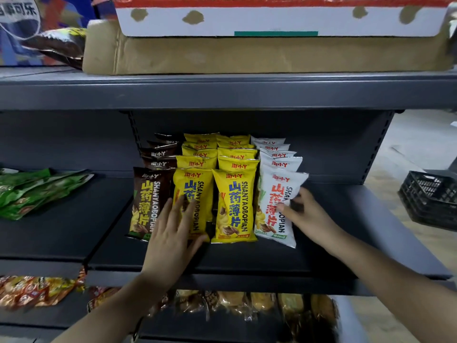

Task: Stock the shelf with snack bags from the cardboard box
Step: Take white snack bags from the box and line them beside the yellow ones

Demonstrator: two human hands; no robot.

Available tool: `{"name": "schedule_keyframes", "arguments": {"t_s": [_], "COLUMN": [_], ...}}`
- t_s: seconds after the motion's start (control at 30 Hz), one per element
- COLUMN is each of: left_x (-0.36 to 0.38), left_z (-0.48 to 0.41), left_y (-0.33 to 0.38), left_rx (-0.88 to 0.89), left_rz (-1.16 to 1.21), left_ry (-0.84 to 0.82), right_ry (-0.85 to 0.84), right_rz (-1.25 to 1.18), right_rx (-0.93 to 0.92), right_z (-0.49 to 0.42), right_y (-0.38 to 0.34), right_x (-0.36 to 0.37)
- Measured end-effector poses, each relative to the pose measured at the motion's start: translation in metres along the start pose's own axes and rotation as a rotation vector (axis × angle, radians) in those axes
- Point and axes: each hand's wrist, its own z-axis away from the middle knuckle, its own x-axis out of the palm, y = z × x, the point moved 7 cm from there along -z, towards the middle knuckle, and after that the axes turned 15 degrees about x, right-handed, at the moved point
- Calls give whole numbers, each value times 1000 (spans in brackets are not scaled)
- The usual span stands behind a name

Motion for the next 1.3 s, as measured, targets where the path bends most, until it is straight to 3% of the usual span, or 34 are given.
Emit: {"name": "schedule_keyframes", "arguments": {"t_s": [0.17, 0.4, 0.63, 0.73, 0.83, 0.97, 1.03, 1.1, 1.2, 1.3], "left_x": [12, 32, 37, 29, 16, 10, 10, 17, 20, 27], "left_z": [-24, -46, -45, -43, -31, -1, 12, 18, 13, 4], "left_y": [50, 57, 53, 55, 47, 5, -11, -18, -21, -24], "left_rx": [157, 162, 165, 201, 231, 24, -91, -149, -116, -88], "left_rz": [20, 64, -77, -98, -134, -50, 72, 211, 225, 181], "left_ry": [-82, -170, -149, -102, -28, -27, -33, -89, -50, -56], "right_ry": [71, 140, 174, 202, 370, 581, 633, 551, 394, 341], "right_rz": [154, 321, 396, 265, 8, -114, -31, 143, 539, 942], "right_rx": [-25, -7, 50, 90, 133, 10, -152, -363, -603, -682], "right_z": [-11, -21, -25, -20, -2, 25, 39, 49, 53, 38], "right_y": [-4, 9, 7, 7, 8, 4, -9, -30, -53, -60], "right_x": [14, 12, 10, 7, -8, -24, -21, -1, 48, 92]}}
